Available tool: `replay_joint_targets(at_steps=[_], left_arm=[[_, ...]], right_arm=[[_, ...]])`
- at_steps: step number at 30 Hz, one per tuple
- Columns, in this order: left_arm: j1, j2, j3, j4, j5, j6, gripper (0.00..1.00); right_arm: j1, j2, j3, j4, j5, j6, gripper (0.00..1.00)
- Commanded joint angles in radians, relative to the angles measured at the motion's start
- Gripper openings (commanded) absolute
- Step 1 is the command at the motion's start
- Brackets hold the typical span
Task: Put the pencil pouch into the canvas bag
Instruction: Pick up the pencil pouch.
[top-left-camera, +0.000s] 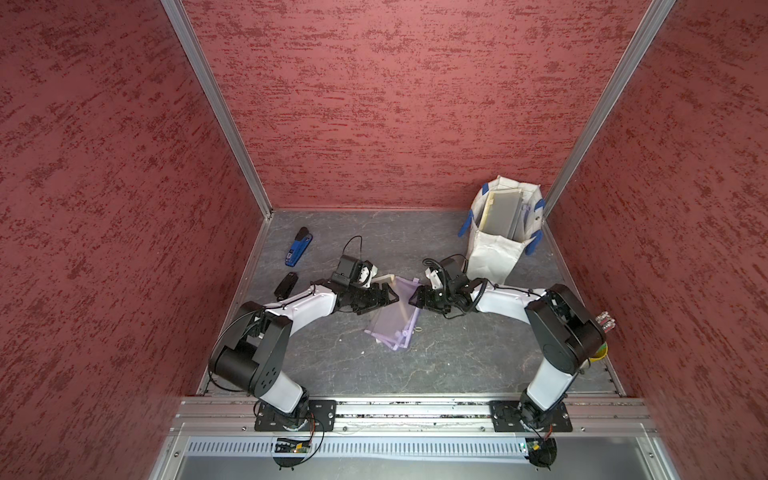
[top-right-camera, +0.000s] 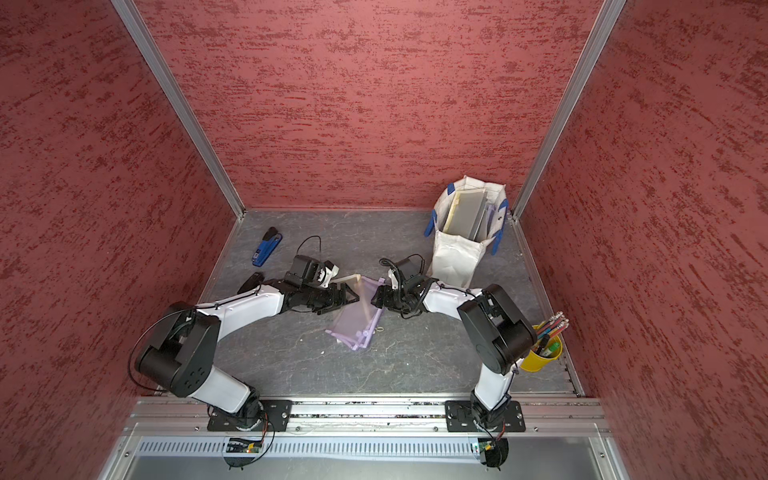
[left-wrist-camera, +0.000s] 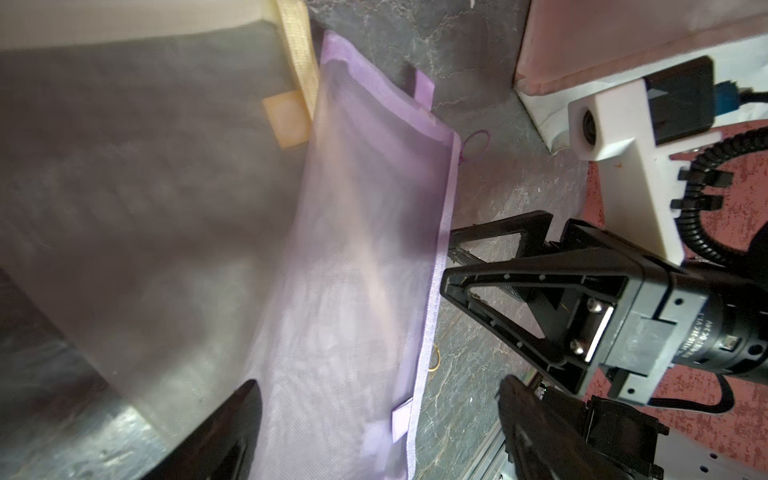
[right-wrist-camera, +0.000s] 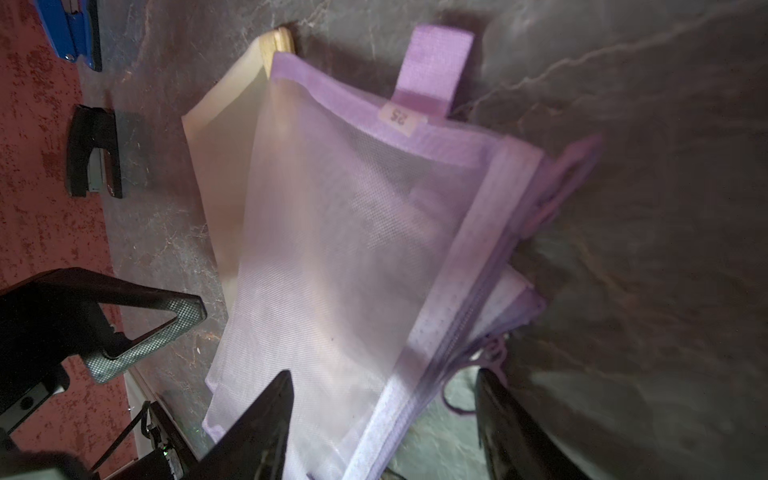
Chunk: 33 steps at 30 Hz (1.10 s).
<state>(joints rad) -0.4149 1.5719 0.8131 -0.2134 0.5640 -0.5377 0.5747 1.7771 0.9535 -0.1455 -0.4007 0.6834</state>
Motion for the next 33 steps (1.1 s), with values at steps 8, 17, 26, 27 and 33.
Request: replay_joint_targets(at_steps=[8,17,26,27,33], left_arm=[[-0.068,0.05,-0.015,0.093,0.005,-0.063,0.76],[-0.115,0.042,-0.057,0.16,-0.004,-0.123,0.65],[-0.052,-0.042,-0.062,0.148,0.012,-0.122,0.0],[-0.037,-0.067,-0.059,0.131,0.019,-0.11,0.0],[0.058,-0.236,-0.012,0.032,0.095,-0.023,0.0]], right_arm=[[0.006,0.023,0.038,0.054,-0.045,-0.011,0.58],[0.009,0.006,0.015,0.105,-0.07,0.005,0.53],[0.004,-0.102,0.03,0.015,-0.045,-0.021,0.6],[-0.001,-0.119,0.043,-0.012,-0.042,-0.027,0.62],[-0.071,-0.221,0.118,-0.094,-0.091,-0.014,0.69]])
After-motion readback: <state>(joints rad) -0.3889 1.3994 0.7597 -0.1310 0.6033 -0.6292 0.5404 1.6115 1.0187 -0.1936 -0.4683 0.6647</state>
